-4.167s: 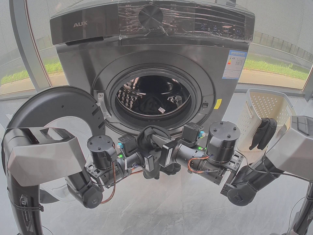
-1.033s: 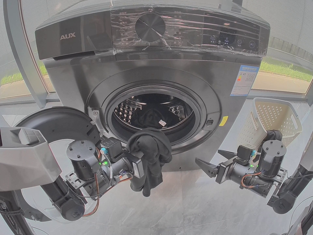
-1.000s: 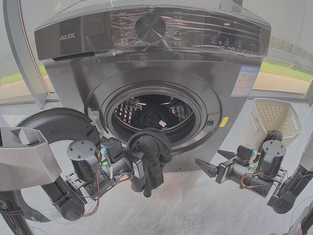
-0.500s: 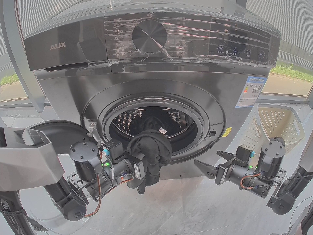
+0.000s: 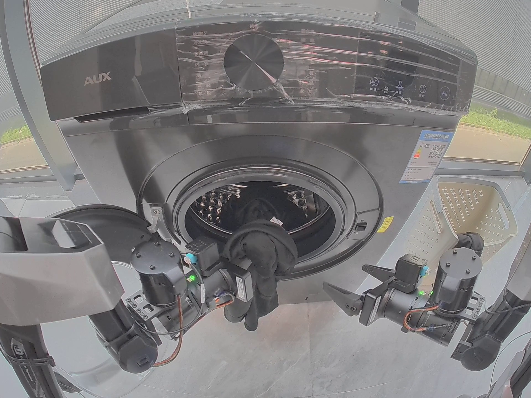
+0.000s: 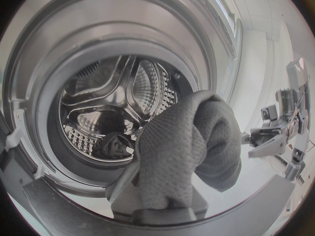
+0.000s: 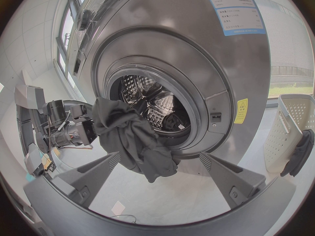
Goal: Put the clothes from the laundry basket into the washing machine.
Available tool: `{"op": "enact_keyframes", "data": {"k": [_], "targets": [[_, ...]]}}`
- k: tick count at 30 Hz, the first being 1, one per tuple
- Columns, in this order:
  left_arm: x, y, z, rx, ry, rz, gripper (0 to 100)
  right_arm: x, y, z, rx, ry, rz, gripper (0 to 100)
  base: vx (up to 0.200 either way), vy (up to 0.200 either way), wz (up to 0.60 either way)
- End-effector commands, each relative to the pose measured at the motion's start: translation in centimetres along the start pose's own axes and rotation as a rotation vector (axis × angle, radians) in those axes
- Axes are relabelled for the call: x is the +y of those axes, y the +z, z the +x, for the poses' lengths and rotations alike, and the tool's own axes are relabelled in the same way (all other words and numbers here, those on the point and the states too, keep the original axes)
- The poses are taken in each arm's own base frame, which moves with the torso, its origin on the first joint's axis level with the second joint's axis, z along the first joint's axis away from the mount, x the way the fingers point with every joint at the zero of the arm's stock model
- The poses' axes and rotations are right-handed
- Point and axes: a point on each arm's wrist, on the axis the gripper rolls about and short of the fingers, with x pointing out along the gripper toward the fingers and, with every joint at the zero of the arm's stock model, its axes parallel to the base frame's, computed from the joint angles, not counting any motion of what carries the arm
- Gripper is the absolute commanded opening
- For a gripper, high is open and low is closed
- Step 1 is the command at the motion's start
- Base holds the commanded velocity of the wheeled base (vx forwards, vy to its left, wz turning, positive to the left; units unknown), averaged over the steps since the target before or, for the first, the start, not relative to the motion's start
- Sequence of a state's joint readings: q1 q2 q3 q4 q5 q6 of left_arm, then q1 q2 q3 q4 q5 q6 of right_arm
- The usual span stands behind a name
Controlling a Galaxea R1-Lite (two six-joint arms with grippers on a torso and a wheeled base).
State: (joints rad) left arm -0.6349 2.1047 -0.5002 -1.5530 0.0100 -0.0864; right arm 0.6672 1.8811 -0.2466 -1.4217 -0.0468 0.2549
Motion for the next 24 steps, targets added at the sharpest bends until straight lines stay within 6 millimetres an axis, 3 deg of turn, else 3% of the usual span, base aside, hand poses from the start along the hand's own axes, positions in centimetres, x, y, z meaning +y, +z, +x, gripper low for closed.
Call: {"op": "enact_keyframes", "data": {"k": [1,4,7,13,24], "targets": [[0.1,-2.9,1.8,0.065,-0.012,0.027,0,0.5,-0.4,-0.2,0.007,0.019,-0.006,100,0.000,0.000,0.00],[0.2,-3.1,3.7,0.026,-0.011,0.011,0,0.6,-0.3,-0.3,-0.011,0.029,-0.007,100,0.000,0.000,0.00],[0.5,-3.4,7.2,-0.057,0.005,0.010,0,1.2,-0.2,-0.4,-0.026,0.051,-0.011,100,0.000,0.000,0.00],[0.4,-4.2,8.4,-0.003,0.008,0.013,0,1.2,0.0,-0.4,-0.046,0.055,-0.012,100,0.000,0.000,0.00],[1.8,-2.6,12.4,0.031,0.049,0.012,0,1.3,-0.1,-0.4,-0.044,0.057,-0.010,100,0.000,0.000,0.00]]}}
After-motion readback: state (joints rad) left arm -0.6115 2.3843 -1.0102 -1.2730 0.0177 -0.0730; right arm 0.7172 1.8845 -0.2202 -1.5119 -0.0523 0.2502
